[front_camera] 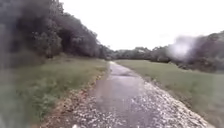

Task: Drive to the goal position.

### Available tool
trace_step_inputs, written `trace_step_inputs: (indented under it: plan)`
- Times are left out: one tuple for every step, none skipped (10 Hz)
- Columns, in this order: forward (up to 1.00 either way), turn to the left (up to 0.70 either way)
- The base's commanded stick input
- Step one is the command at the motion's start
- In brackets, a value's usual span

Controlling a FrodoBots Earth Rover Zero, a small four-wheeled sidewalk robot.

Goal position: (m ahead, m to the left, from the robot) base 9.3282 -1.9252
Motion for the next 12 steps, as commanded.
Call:
trace_step_inputs:
  plan:
    - [0.70, 0.00]
    - [0.70, 0.00]
    - [0.70, 0.00]
    - [0.70, 0.00]
    - [0.70, 0.00]
    - [0.70, 0.00]
    - [0.70, 0.00]
    - [0.70, 0.00]
    - [0.70, 0.00]
    - [0.70, -0.19]
    - [0.70, -0.20]
    - [0.70, -0.24]
